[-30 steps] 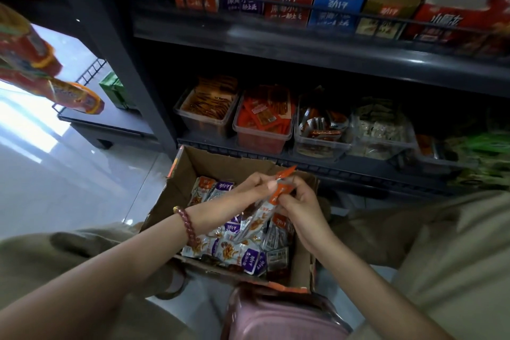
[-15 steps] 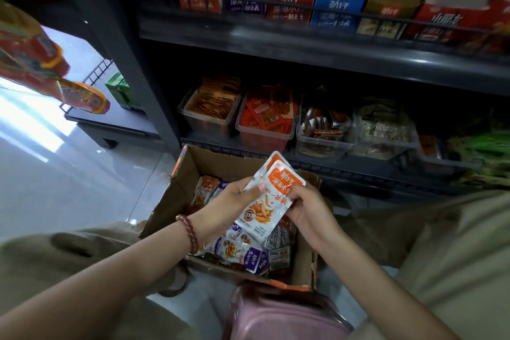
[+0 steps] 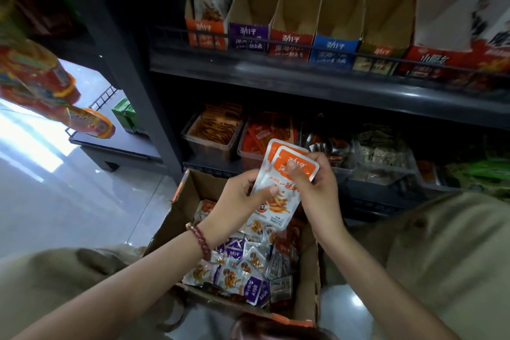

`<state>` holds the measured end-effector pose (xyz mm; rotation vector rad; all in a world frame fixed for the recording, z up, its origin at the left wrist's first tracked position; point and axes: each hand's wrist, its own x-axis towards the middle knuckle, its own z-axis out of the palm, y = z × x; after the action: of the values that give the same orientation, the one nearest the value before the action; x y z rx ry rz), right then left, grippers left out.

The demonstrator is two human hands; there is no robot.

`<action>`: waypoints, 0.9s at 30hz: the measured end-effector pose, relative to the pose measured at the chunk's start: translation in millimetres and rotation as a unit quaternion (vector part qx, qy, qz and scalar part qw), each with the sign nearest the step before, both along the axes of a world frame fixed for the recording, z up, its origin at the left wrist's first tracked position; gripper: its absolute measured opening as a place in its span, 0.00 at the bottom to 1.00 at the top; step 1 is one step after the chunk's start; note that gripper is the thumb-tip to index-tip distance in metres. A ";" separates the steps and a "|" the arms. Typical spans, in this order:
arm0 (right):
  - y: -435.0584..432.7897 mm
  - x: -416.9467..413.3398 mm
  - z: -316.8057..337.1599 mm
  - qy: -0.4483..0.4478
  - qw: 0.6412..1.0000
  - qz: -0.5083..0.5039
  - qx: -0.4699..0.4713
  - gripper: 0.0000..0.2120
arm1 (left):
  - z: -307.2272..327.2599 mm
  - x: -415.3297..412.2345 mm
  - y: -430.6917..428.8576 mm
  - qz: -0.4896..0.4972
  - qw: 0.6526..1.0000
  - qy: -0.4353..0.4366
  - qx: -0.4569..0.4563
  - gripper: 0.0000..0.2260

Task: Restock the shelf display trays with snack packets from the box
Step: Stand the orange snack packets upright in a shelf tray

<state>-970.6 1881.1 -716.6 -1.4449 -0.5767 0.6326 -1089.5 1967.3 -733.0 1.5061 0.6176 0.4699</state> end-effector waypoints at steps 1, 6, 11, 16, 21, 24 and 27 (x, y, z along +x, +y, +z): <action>5.1 1.4 4.9 -0.009 1.000 -0.001 0.010 0.06 | 3.8 2.9 1.9 0.006 1.000 -0.006 0.012 0.10; 34.1 -0.8 26.0 0.050 0.998 -0.003 0.033 0.09 | 17.6 11.0 1.8 0.001 0.996 -0.035 0.081 0.14; 55.2 4.9 46.4 -0.006 0.998 0.035 0.051 0.15 | 23.7 11.6 12.9 0.043 0.991 -0.044 0.118 0.15; 84.2 22.4 77.0 -0.176 0.967 0.181 -0.022 0.05 | 34.2 6.8 42.8 0.115 0.976 -0.026 0.183 0.14; 112.0 31.2 111.7 -0.334 0.900 0.279 0.003 0.12 | 53.2 3.0 79.2 0.172 0.949 -0.031 0.264 0.11; 131.4 32.8 123.6 -0.400 0.856 0.326 0.005 0.19 | 61.3 0.8 100.1 0.192 0.935 -0.025 0.298 0.12; 150.9 32.0 130.8 -0.408 0.859 0.305 0.057 0.16 | 69.8 2.1 121.9 0.211 0.914 0.000 0.348 0.17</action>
<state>-938.6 2032.0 -585.9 -1.3744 -1.7624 0.4222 -1087.5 2089.2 -663.2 2.0439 0.8304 1.1104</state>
